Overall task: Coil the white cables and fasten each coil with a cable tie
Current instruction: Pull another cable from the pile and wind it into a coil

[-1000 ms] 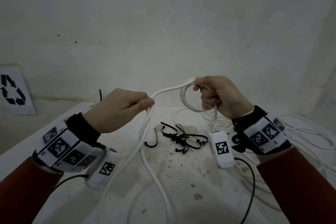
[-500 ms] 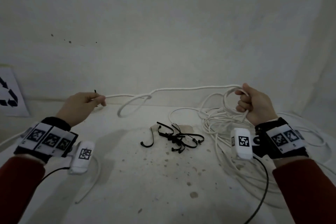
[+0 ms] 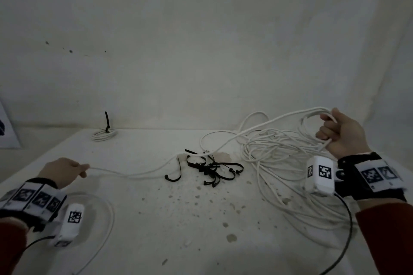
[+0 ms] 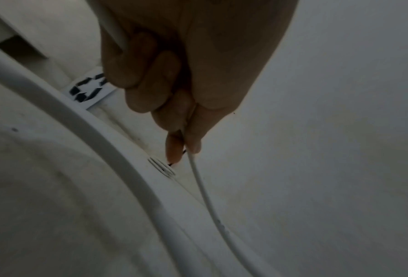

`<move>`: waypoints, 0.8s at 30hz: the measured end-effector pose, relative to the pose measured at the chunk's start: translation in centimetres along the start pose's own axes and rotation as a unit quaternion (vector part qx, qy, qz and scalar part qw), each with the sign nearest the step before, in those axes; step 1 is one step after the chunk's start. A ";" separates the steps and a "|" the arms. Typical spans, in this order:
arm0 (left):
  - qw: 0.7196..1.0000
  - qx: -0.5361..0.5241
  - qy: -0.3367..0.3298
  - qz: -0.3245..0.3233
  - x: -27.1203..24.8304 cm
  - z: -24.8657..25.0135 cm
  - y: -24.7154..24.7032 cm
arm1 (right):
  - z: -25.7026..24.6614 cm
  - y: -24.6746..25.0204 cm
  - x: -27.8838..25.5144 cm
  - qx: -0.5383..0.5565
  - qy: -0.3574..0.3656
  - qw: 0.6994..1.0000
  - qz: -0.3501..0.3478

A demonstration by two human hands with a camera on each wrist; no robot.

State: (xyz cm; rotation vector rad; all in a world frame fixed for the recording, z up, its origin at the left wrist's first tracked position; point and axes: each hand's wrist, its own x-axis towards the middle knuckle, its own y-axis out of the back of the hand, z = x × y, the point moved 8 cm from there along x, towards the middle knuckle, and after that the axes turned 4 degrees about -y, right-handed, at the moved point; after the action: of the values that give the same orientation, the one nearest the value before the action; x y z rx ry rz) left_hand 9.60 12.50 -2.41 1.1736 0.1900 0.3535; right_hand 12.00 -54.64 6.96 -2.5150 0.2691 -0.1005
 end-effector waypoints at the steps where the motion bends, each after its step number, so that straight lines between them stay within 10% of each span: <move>1: 0.999 0.035 -0.004 -0.017 0.0 0.2 -0.6 | 0.2 -1.0 -0.4 -0.006 -0.002 1.000 -0.019; 10: 0.964 0.262 -0.035 0.006 -1.4 4.9 1.5 | 3.6 -12.6 -4.4 -0.092 -0.073 0.969 -0.215; 14: 0.967 -0.054 -0.232 0.088 -7.5 14.8 5.5 | 5.8 -17.7 -6.3 -0.123 -0.103 0.945 -0.283; 18: 0.873 -0.315 -0.365 -0.074 -14.5 23.6 5.8 | 7.5 -21.9 -7.8 -0.157 -0.099 0.928 -0.323; 21: 0.822 -0.386 -0.386 -0.159 -16.2 26.8 4.4 | 7.4 -24.2 -8.2 -0.176 -0.048 0.929 -0.324; 24: 0.813 -0.443 -0.366 -0.087 -15.3 27.4 5.9 | 6.5 -25.0 -8.5 -0.181 -0.002 0.927 -0.328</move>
State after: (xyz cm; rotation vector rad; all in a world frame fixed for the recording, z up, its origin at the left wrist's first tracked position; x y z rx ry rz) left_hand 3.31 -14.87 12.86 0.2830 -0.5106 -0.1998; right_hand 8.76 -29.18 15.99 -2.8663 -0.6237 -0.3358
